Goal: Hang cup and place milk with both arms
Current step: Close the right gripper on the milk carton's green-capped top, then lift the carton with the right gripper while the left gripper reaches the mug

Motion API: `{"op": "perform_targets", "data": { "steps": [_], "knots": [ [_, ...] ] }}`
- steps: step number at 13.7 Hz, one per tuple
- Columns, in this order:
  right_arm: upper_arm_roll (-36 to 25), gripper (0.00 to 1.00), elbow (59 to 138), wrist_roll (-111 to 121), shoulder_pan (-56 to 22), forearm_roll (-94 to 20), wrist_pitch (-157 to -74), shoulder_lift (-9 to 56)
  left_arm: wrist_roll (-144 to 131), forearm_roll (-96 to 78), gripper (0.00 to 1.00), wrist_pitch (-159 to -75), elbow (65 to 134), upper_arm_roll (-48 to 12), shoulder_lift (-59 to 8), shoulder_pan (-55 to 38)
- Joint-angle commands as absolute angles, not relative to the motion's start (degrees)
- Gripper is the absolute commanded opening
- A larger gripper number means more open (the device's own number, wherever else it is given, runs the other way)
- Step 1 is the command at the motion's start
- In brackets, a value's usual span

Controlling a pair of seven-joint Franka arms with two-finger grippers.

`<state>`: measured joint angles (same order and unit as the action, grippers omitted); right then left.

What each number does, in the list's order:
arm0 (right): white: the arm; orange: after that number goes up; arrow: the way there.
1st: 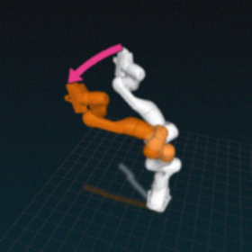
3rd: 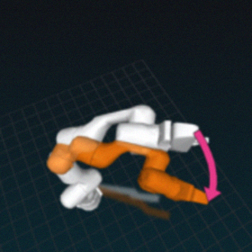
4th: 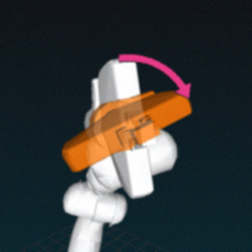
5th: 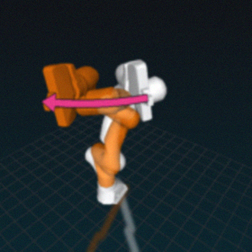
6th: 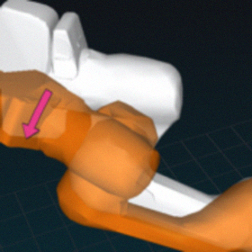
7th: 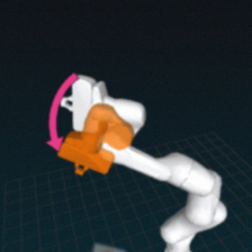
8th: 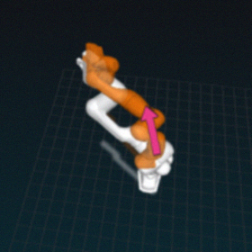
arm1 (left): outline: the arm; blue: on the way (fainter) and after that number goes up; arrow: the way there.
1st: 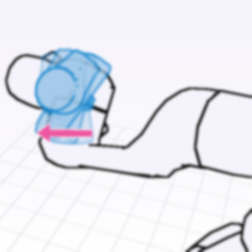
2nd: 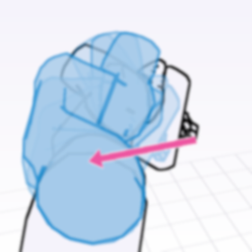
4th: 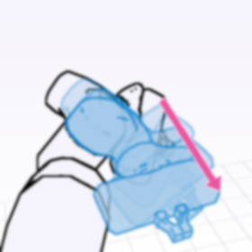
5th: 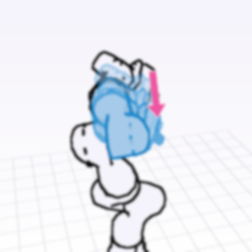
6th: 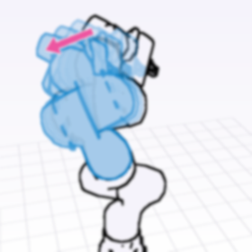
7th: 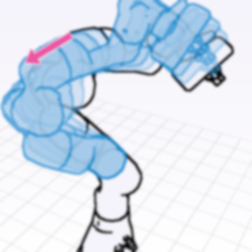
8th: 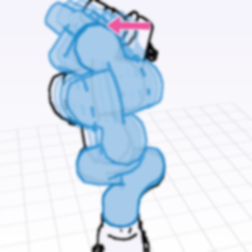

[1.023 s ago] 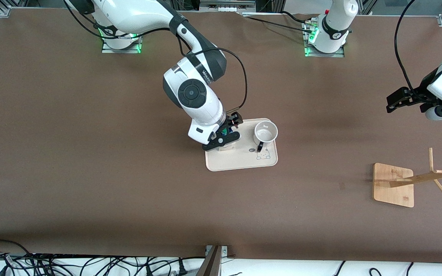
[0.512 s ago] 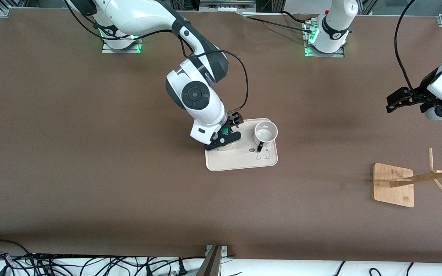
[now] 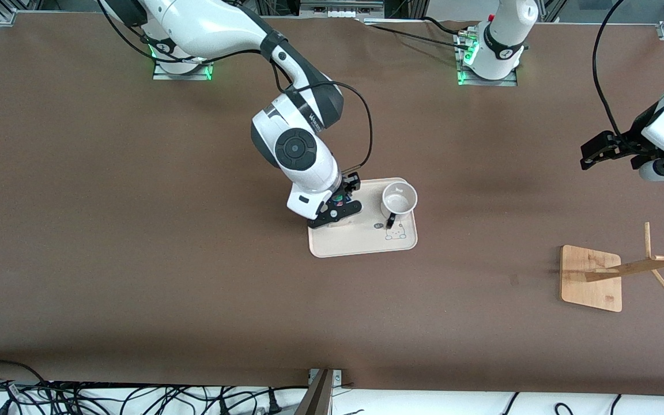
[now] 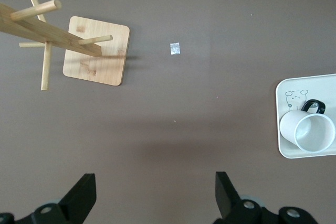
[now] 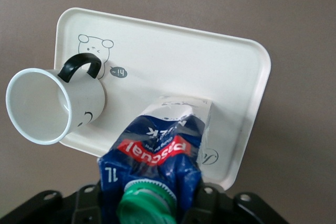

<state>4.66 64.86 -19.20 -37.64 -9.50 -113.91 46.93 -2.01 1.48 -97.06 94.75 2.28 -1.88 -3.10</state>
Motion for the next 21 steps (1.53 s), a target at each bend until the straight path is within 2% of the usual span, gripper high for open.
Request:
{"op": "perform_targets", "data": {
  "steps": [1, 9, 14, 21],
  "knots": [
    [3.9, 0.50, 64.7, -18.9, -38.1, -10.5, -113.4, 46.7, -1.3, 0.7, 1.00, -96.3, 93.3, 2.1, -2.5, -2.6],
    [3.4, 0.50, 64.3, -17.8, -37.8, -10.4, -111.5, 45.9, -1.3, 0.7, 1.00, -96.5, 93.2, 2.0, -3.6, -2.7],
    [2.7, 0.46, 64.3, -18.1, -38.1, -10.5, -111.5, 45.9, -0.4, -2.4, 1.00, -97.0, 93.2, 1.9, -5.6, -2.8],
    [2.6, 0.44, 64.2, -18.6, -38.6, -10.5, -109.6, 44.8, -0.5, -3.0, 1.00, -94.4, 93.2, 1.6, -6.0, -3.9]
  ]
}}
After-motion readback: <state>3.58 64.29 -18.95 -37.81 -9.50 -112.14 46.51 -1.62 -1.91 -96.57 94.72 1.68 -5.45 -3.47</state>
